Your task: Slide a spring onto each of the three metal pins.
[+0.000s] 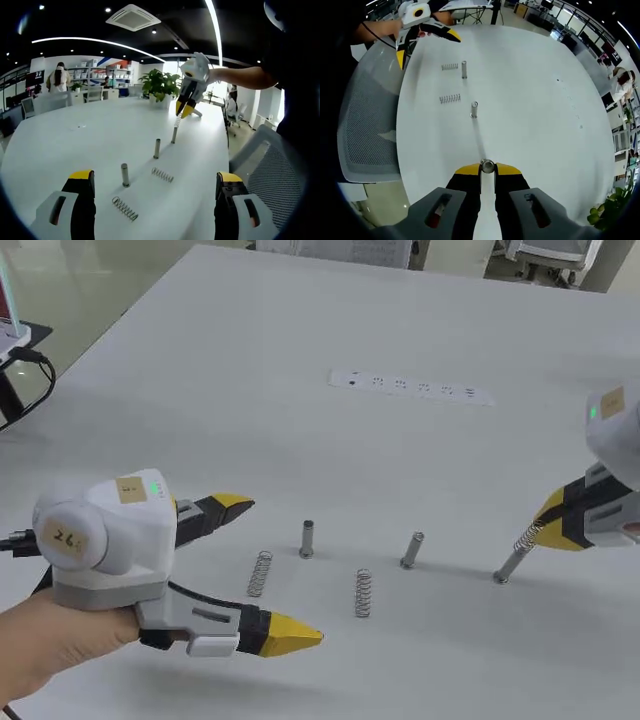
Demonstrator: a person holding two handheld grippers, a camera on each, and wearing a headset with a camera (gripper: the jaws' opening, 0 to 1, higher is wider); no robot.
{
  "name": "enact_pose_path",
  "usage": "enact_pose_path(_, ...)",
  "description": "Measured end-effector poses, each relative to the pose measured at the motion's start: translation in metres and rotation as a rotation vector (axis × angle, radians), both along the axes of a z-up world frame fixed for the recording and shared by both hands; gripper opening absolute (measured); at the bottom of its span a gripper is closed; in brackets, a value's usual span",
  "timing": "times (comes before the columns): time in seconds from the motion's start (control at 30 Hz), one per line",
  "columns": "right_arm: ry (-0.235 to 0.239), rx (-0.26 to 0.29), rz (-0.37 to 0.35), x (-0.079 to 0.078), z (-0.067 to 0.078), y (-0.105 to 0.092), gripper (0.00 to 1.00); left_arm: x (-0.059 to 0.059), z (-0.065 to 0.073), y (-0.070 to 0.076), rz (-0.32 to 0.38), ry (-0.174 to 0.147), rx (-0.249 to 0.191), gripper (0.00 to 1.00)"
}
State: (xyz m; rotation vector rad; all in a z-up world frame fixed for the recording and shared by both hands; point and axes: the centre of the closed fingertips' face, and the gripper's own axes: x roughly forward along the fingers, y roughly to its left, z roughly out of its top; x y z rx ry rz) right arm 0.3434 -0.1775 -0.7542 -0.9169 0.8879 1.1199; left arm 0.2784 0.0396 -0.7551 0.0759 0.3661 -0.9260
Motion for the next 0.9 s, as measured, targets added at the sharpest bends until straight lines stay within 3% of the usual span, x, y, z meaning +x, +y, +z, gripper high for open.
enact_pose_path(0.9, 0.035, -0.010, -0.023, 0.002, -0.028, -0.005, 0.07, 0.001, -0.001, 0.000, 0.000, 0.009, 0.001, 0.98)
